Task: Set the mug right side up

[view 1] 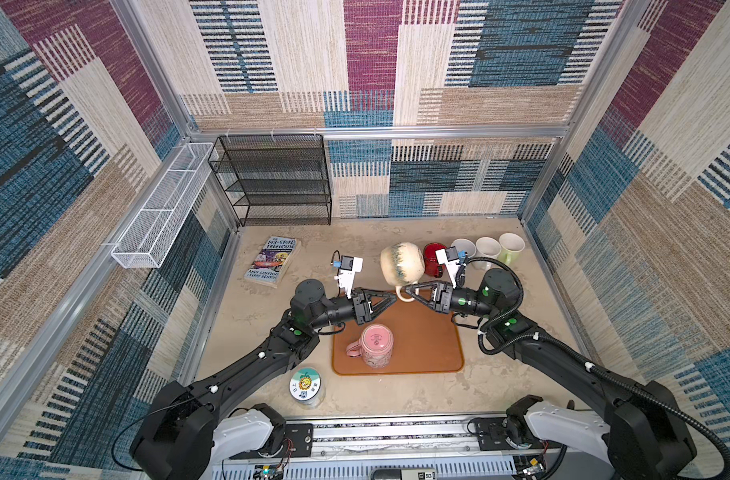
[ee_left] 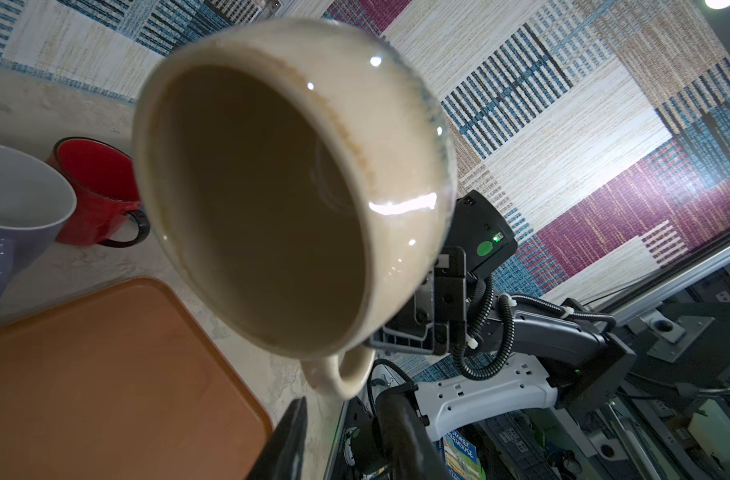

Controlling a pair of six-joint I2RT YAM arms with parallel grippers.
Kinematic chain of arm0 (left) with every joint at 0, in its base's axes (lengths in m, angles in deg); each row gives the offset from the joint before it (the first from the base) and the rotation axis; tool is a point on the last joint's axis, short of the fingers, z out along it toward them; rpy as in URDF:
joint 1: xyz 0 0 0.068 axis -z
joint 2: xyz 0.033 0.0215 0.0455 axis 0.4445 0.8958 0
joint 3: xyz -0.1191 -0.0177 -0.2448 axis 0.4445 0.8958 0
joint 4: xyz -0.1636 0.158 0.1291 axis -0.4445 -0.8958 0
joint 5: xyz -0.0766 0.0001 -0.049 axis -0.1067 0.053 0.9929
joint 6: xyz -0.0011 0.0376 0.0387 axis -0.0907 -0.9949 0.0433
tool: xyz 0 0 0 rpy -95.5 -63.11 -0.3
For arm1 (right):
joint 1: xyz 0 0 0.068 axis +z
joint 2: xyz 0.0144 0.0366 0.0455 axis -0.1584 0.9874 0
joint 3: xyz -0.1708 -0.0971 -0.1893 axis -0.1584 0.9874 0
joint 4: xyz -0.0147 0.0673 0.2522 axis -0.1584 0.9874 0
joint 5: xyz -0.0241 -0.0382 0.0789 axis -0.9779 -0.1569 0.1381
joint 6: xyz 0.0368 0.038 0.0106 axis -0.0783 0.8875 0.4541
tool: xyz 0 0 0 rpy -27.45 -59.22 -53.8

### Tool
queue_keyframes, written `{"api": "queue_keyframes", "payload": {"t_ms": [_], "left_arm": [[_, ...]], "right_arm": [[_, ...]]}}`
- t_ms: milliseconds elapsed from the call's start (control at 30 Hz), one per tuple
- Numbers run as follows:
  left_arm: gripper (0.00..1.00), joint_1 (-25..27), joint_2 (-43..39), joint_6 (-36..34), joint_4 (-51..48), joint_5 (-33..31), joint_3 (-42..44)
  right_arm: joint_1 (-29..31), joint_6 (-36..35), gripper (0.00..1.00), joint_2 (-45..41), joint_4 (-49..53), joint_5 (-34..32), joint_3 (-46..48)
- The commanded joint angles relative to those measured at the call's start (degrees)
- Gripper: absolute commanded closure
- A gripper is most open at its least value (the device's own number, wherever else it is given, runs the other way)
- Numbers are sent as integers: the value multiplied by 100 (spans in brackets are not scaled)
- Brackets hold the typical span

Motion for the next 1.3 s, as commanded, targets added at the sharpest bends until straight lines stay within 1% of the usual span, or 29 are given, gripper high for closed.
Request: {"api": "queue_keyframes", "payload": {"t_ms": [0,267,467,700,900,1000,1033,1100,1133,1267], "left_arm": [[63,-5,103,212,578,199,-60],[63,5,395,425,948,254,-85],[58,9,604,562,1186,236,-51],[58,25,718,688,1381,245,-143],[66,74,749,688,1370,299,-259],[73,82,738,677,1341,323,-255],[78,82,717,662,1329,315,-247],[96,82,681,622,1264,291,-220],[100,81,665,609,1249,274,-203],[100,78,640,551,1195,236,-135]], "right_arm": [[9,116,100,48,-958,185,-89],[9,280,100,211,-1310,238,-68],[17,301,100,232,-1400,272,-51],[109,328,100,335,-1531,293,12],[167,309,100,401,-1593,246,56],[173,302,100,420,-1574,238,48],[168,288,100,414,-1566,238,41],[174,275,100,423,-1550,234,52],[173,267,100,433,-1553,237,55],[175,270,100,460,-1601,241,80]]}}
